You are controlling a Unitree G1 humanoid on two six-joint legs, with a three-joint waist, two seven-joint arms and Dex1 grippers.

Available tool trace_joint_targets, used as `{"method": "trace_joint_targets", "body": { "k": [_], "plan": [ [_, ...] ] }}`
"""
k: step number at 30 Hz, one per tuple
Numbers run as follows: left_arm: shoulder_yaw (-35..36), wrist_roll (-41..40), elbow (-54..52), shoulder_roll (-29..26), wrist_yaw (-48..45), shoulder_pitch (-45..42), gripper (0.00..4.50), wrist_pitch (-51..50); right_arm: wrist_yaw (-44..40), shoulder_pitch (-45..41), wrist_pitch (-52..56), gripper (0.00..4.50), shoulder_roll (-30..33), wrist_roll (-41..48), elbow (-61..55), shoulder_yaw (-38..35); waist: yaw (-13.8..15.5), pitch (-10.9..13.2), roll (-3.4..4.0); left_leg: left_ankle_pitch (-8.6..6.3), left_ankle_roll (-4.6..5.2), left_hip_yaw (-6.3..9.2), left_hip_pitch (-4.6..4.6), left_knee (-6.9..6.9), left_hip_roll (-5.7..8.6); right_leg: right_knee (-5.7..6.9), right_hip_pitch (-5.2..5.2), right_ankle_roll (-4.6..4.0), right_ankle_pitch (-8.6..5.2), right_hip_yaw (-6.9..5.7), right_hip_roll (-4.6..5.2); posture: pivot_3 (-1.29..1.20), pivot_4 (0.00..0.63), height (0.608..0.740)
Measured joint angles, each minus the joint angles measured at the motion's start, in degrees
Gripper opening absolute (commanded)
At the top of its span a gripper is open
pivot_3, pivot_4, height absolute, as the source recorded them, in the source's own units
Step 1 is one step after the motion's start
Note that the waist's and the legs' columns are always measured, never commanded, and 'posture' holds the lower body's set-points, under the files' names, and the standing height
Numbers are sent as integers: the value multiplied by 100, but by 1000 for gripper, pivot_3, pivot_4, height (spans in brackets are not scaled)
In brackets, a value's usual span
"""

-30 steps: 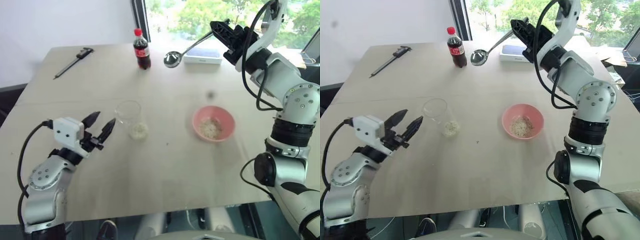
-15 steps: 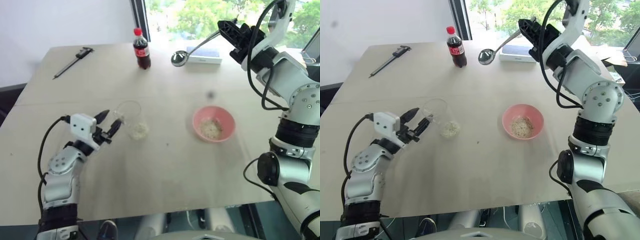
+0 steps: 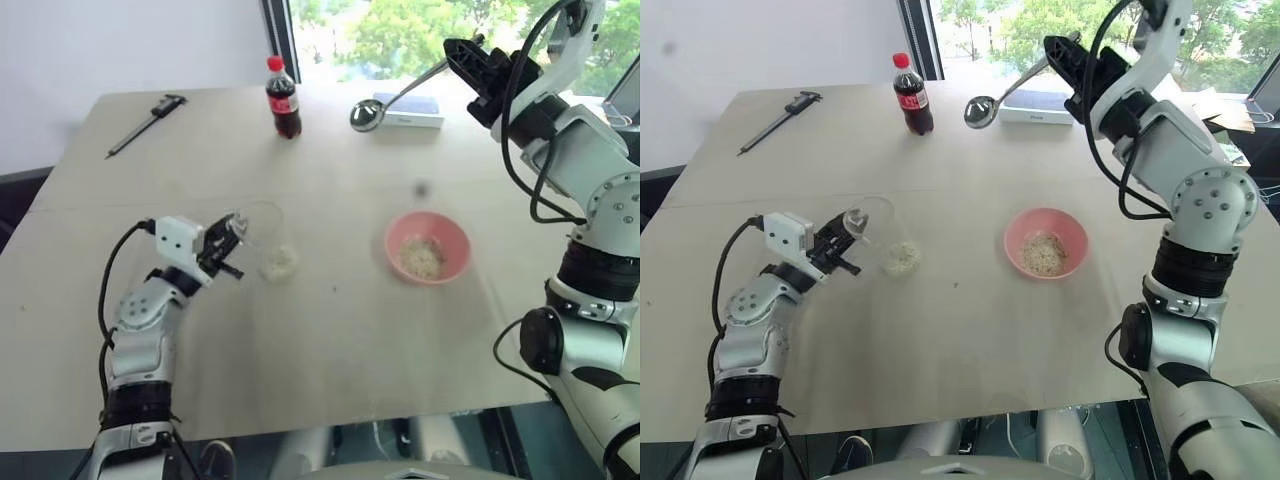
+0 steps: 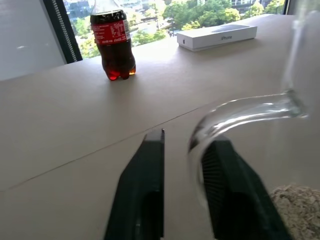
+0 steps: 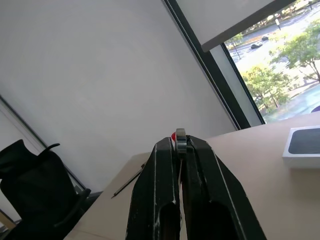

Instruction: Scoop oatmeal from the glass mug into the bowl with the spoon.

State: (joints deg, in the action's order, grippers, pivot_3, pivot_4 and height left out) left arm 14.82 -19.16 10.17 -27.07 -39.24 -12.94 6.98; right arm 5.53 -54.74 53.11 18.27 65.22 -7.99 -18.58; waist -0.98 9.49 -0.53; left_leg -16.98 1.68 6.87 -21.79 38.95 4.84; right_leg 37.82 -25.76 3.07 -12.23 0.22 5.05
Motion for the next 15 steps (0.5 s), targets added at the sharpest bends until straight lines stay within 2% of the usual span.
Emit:
{"method": "trace_joint_targets", "body": {
  "k": [6, 11, 15],
  "plan": [
    [-121, 100, 0, 0, 112, -70, 12, -6, -149, 30, 158, 0, 103, 60, -104, 106, 0, -2, 1, 0, 0, -3, 2, 1, 0, 2, 0, 1, 1, 9, -2, 0, 150, 740],
    [-423, 221, 20, 120, 183, -428, 12, -164, -576, 45, 527, 0, 34, 440, -462, 608, 8, -2, 1, 0, 0, 3, -7, 9, 1, 2, 0, 2, 2, 12, -3, 0, 150, 740],
    [-652, 289, 243, 194, 150, -830, 12, -167, -881, 50, 565, 0, 55, 422, -590, 961, 5, -1, 1, 0, 1, 1, -9, 14, 4, -1, 0, 7, 4, 2, -5, 0, 150, 740]
  ]
}}
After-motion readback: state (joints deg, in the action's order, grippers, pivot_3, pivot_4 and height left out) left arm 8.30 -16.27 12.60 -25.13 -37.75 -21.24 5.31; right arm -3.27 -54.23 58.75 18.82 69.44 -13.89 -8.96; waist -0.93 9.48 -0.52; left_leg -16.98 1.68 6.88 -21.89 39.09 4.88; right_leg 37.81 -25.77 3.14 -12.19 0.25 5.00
